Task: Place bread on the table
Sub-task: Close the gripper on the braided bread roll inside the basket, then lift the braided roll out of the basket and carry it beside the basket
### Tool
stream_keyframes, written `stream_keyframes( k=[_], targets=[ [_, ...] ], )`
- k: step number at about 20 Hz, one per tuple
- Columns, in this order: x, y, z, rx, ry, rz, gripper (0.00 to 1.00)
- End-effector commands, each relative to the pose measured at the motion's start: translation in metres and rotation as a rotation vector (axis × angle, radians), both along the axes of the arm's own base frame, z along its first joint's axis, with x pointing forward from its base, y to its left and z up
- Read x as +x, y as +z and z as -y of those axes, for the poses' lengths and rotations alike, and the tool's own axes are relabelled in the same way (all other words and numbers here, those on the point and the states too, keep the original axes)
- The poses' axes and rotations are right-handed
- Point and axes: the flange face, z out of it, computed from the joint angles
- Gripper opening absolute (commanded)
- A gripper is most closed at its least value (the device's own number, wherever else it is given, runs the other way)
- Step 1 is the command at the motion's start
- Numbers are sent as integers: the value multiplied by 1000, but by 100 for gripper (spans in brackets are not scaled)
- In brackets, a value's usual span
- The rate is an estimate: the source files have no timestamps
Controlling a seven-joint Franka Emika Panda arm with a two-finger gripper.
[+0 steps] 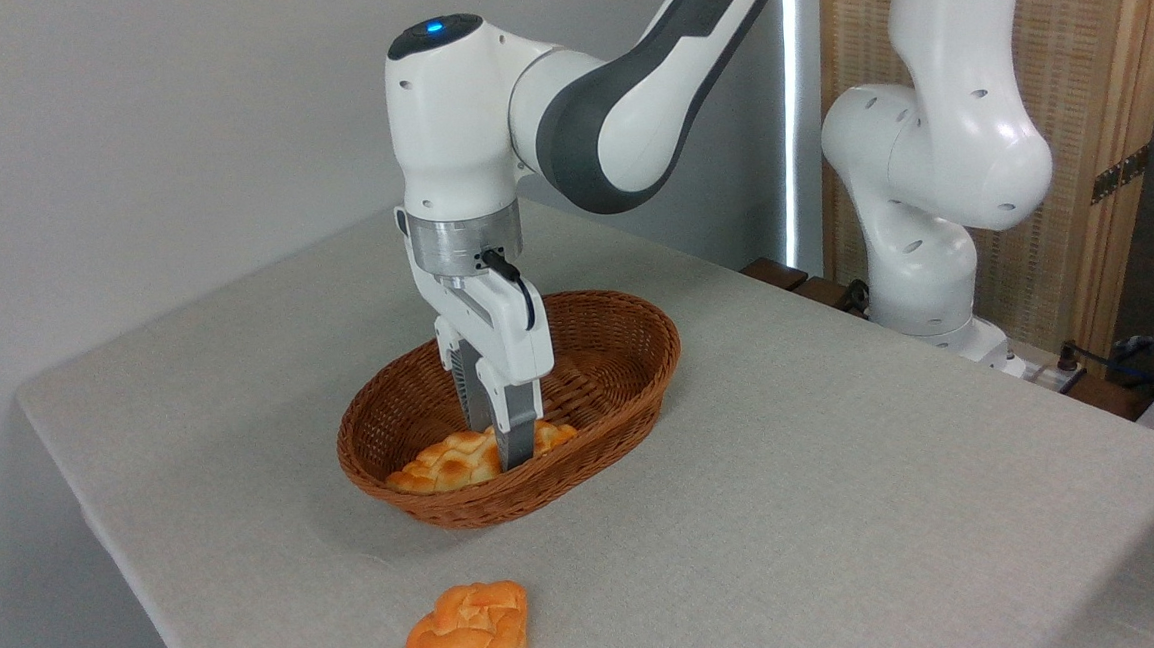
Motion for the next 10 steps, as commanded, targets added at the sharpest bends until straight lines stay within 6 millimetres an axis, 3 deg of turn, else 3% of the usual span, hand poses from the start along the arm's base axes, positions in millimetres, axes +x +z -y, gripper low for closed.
stream_keyframes(
  k=[1,4,10],
  targets=[
    [-1,6,4,-23,-6,15,32],
    [-1,9,4,-24,-6,21,29],
    [6,33,0,-45,13,64,27]
  ],
)
